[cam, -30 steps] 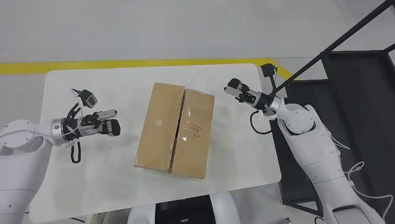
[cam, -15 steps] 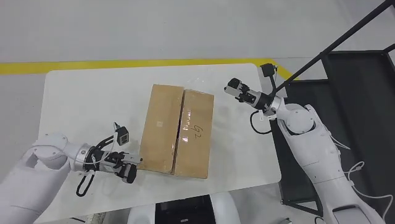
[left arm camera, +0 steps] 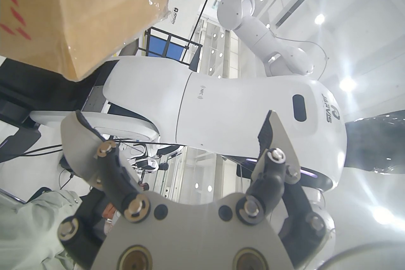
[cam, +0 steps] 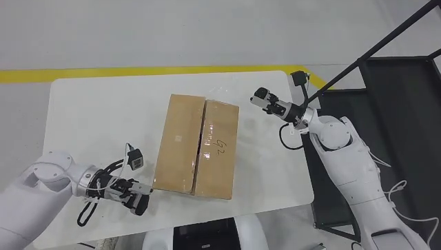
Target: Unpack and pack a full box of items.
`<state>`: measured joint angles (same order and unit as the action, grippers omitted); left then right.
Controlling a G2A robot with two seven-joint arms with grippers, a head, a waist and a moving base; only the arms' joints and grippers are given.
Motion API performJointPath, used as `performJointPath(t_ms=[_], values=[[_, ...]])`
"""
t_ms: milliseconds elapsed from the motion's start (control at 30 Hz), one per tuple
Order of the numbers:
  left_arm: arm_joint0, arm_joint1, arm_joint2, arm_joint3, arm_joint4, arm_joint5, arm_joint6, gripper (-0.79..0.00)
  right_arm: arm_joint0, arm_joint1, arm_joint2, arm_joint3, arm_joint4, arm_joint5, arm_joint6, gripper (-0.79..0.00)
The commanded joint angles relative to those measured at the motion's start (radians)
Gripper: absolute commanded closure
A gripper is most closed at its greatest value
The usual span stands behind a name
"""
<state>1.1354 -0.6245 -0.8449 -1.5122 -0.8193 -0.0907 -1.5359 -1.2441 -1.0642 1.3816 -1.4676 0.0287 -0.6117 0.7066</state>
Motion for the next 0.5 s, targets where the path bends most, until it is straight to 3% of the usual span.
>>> performJointPath(t_ms=[0,267,467], values=[[-0.026,-0.001,0.043,0.005,-0.003,-0.016,0.0,-0.785,0.0,0.0,0.0,0.0,0.0,0.0,0.0,-0.785],[-0.113,-0.029,0.123,0.087,-0.002,-0.125,0.0,-0.785,0.0,0.0,0.0,0.0,0.0,0.0,0.0,-0.785],[-0.138,-0.06,0.117,0.156,-0.087,-0.169,0.023,-0.785,0.0,0.0,0.0,0.0,0.0,0.0,0.0,-0.785]])
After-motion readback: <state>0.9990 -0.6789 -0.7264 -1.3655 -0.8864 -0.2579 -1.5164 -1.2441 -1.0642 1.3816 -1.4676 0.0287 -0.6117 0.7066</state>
